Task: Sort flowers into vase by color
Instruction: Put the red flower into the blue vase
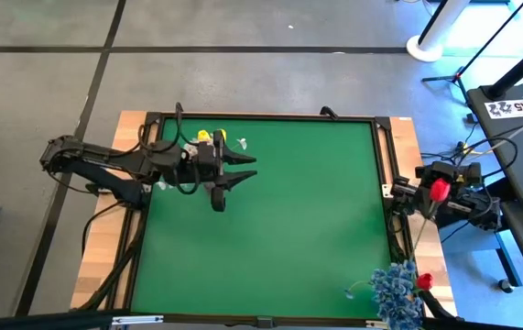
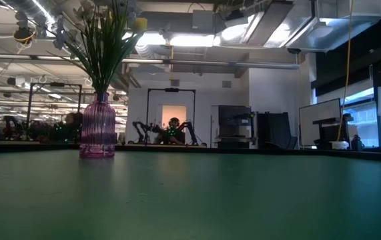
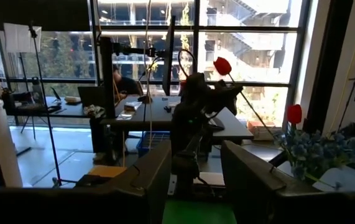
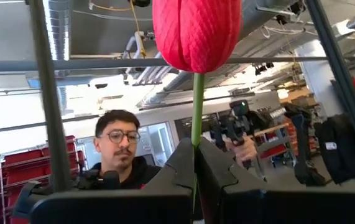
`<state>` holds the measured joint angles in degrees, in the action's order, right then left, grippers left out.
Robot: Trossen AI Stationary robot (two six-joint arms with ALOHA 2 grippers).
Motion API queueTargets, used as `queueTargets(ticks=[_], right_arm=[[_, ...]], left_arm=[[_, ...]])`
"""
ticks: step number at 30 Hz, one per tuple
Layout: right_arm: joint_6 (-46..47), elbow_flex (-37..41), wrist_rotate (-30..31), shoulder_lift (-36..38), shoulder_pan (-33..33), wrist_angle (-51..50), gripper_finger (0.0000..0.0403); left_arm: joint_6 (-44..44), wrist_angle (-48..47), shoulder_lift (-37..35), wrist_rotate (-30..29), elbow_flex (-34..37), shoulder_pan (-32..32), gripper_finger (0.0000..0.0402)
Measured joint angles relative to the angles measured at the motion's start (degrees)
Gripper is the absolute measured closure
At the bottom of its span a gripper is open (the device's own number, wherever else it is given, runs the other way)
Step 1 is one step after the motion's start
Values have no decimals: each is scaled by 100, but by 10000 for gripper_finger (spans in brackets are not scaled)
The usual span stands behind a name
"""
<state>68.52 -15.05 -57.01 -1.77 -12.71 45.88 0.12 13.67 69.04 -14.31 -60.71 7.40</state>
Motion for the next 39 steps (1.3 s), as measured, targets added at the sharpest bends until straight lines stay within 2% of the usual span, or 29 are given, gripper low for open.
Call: queueTargets(ticks=[6,11,13,16,21,25,31,39], right_arm=[[-125,-397,-165,-413,0,22,402],[-504,-389,-362,-1256,76,-9,402],[-669,-382,-379,-1600,399,279,402],[-939,-397,-248,-2040,1215,790,402],[-1743,-390,246,-2615,2902,682,402],[-2421,-431,718,-2670,3810,461,402],[-3498,-559,1417,-2663,4485,-455,402],[-4907,-1132,1650,-2661,4744,-1911,402]], left_arm=[[-8,-2,0,-10,0,0,264],[-156,14,-1,-105,0,0,264],[-219,17,0,-105,0,2,264],[-273,23,-2,-107,0,12,264],[-267,26,-2,-124,0,11,264],[-260,26,-2,-124,0,11,264],[-258,18,-4,-125,0,11,264],[-264,7,-4,-127,0,13,264]])
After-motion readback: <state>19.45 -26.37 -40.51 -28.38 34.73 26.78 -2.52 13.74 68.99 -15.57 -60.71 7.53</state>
